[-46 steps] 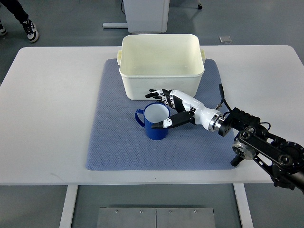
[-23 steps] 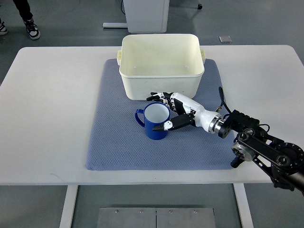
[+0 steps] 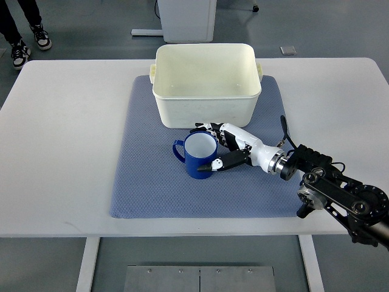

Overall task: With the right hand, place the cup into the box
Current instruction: 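Hook the right hand's fingers into the blue mug's rim and grip, then lift the blue mug with the right hand up over the tub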

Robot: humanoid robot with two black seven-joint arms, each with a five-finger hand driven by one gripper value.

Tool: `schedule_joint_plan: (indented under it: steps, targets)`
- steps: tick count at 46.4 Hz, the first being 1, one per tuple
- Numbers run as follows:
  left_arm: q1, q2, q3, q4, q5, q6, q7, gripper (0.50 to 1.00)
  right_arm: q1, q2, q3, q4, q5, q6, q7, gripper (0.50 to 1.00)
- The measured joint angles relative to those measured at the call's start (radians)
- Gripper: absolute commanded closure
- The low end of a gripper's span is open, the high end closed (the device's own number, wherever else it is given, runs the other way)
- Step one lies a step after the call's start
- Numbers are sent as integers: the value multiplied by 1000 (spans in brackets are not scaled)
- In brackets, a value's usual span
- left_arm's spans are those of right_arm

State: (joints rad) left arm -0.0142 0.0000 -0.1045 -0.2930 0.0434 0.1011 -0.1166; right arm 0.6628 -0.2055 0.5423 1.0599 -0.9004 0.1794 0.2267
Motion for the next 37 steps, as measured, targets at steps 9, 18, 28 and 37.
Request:
schedule_joint_plan:
  steps: [9,18,28,37]
  targets:
    - [0,0,0,0,0,0,0,500,-2,0,-12,-1,0,0,6,511]
    - [0,0,0,0,0,0,0,500,-2,0,-23,-4,0,0,22,530]
    - [0,0,-1,0,1,0,0,500,-6,1,-24,-21,0,0,39,619]
    - [0,0,0,0,1,0,0,500,-8,1,-25,-27,0,0,40,1000]
